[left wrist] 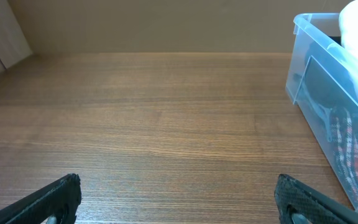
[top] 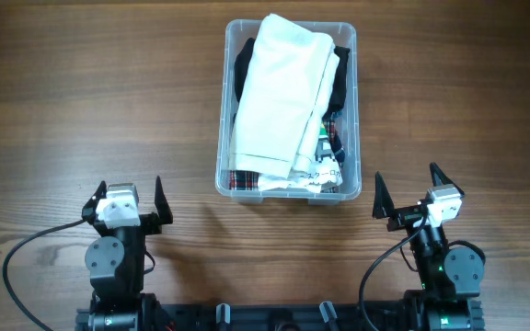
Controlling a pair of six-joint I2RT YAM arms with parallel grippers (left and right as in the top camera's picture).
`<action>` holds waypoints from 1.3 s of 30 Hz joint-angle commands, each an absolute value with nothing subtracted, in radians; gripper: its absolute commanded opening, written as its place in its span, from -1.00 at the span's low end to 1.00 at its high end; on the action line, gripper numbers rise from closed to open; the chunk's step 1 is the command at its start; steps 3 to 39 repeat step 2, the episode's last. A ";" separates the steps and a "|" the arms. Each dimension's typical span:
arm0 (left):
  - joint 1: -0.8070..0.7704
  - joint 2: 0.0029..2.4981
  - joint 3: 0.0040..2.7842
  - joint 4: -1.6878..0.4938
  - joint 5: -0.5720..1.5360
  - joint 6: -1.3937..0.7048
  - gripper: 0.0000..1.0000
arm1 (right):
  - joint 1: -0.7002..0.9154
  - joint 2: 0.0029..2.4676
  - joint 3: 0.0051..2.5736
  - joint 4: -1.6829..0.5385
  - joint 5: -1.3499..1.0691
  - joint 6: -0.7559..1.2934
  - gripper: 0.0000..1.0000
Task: Pack container
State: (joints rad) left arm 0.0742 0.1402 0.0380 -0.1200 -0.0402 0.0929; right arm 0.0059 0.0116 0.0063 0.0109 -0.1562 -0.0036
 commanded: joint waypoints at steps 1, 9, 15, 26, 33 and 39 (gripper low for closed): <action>0.081 0.138 0.030 -0.119 -0.050 0.105 1.00 | 0.010 0.007 0.005 0.013 -0.154 0.007 0.99; 0.081 0.138 0.030 -0.119 -0.050 0.105 0.99 | 0.010 0.007 0.005 0.013 -0.155 0.007 0.99; 0.081 0.138 0.030 -0.119 -0.050 0.105 0.99 | 0.010 0.007 0.005 0.013 -0.155 0.007 0.99; 0.081 0.138 0.030 -0.119 -0.050 0.105 0.99 | 0.010 0.007 0.005 0.013 -0.155 0.007 0.99; 0.081 0.138 0.030 -0.119 -0.050 0.105 0.99 | 0.010 0.007 0.005 0.013 -0.155 0.007 0.99; 0.081 0.138 0.030 -0.119 -0.050 0.105 0.99 | 0.010 0.007 0.005 0.013 -0.155 0.007 0.99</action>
